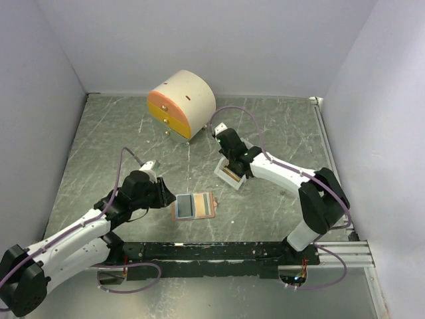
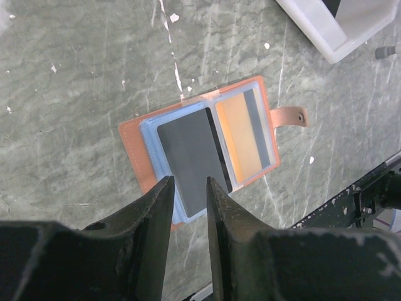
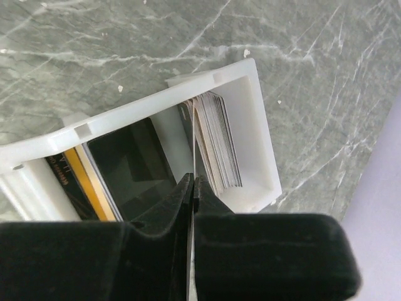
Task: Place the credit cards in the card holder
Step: Pick up the credit card from the storage box.
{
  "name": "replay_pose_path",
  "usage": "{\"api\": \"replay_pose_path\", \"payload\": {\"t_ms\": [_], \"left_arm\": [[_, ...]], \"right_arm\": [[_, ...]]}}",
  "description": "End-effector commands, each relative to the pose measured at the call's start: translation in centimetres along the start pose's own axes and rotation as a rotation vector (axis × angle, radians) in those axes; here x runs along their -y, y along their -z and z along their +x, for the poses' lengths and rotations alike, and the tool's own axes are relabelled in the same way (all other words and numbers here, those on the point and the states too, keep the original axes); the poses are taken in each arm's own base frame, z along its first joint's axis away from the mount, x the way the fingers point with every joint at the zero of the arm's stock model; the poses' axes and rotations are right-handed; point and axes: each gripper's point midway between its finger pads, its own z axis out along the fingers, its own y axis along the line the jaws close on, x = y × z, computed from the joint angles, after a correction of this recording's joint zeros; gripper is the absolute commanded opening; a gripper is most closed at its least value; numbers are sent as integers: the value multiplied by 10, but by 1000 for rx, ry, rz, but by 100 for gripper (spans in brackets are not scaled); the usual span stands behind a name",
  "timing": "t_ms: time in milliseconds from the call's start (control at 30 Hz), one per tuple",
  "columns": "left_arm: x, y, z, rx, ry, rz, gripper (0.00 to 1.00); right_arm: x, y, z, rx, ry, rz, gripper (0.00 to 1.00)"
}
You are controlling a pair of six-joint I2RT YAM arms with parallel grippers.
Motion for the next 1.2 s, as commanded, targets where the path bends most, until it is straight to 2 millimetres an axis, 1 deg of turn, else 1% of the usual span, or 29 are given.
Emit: {"api": "replay_pose_path", "payload": {"t_ms": [0,100,233,333,433,533,600,633,733,800,867,933,1033,1167], "left_arm": [[23,8,-12,8,14,77,40],[37,13,-15,1,24,134,43],[53,20,-22,14,72,192,43],[68,27,-30,23,103,245,43],[83,35,-39,38,136,303,45],[98,43,-50,60,167,360,46],[107,49,-56,75,179,396,47],[111,51,-60,83,185,412,47],[124,64,-71,120,194,472,52],[132,72,-78,149,199,516,56],[138,79,-84,178,204,551,59],[143,83,-88,194,209,579,60],[148,84,-89,192,214,614,60],[151,81,-88,181,223,633,59]], "right_arm": [[6,25,-10,13,-65,-21,0],[7,37,-14,18,-96,-36,0],[4,55,-21,35,-184,-96,0],[0,71,-30,54,-285,-146,0],[-8,91,-45,120,-426,-241,0],[-19,119,-68,244,-576,-386,0],[-24,140,-82,328,-672,-484,0],[-27,154,-86,375,-717,-544,0],[-38,186,-95,482,-871,-725,0],[-45,206,-100,556,-930,-842,0],[-49,222,-101,588,-1005,-947,0],[-56,240,-103,621,-1037,-1068,0],[-67,257,-105,635,-1047,-1218,0],[-76,264,-104,615,-1056,-1299,0]]}}
